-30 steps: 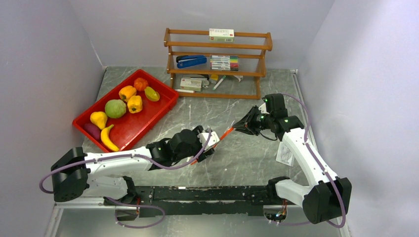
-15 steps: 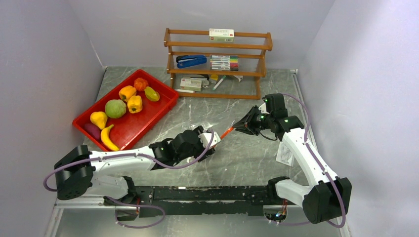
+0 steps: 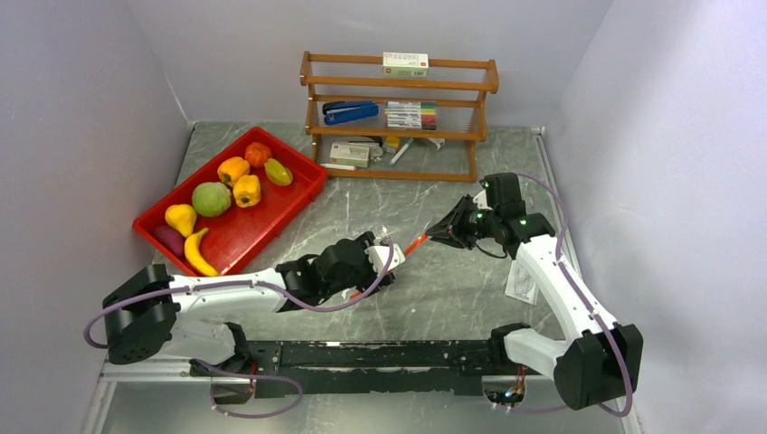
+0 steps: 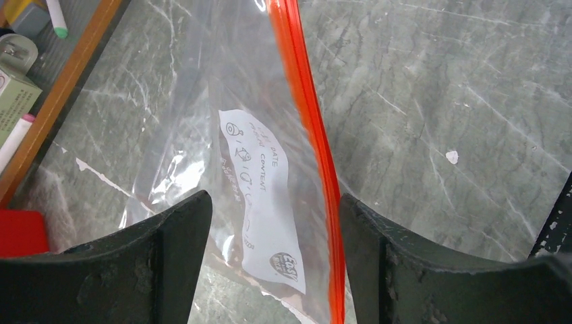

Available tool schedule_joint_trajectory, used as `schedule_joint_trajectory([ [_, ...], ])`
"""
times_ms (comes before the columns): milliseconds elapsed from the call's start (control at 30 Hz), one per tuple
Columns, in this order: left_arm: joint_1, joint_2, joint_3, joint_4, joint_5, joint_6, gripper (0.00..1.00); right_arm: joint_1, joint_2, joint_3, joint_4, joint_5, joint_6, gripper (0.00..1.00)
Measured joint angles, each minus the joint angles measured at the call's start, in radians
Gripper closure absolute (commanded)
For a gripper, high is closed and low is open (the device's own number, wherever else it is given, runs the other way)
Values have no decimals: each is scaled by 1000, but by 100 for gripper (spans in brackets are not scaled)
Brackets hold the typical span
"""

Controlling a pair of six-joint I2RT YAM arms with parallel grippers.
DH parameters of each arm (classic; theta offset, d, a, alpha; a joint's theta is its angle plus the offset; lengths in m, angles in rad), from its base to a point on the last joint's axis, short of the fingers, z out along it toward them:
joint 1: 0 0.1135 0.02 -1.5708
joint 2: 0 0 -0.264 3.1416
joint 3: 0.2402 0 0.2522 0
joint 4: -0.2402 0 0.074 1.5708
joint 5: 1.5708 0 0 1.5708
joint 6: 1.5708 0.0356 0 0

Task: Place the food in the zip-top bag and seal the zipper
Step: Open the zipper of the food storage bag.

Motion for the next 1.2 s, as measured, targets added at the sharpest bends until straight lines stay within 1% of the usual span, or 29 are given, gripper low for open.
schedule_joint_trajectory([
  [467,0,0,-17,15,6,10,29,0,0,0,1,0,3,92],
  [567,0,1,-18,15,6,10,30,0,0,0,1,0,3,92],
  [700,0,9,-20,18,2,14,35,0,0,0,1,0,3,92],
  [1000,0,19,-22,31,-35,29,35,0,0,0,1,0,3,92],
  [1200,0,42,-22,59,-50,36,38,0,0,-2,2,-5,10,92],
])
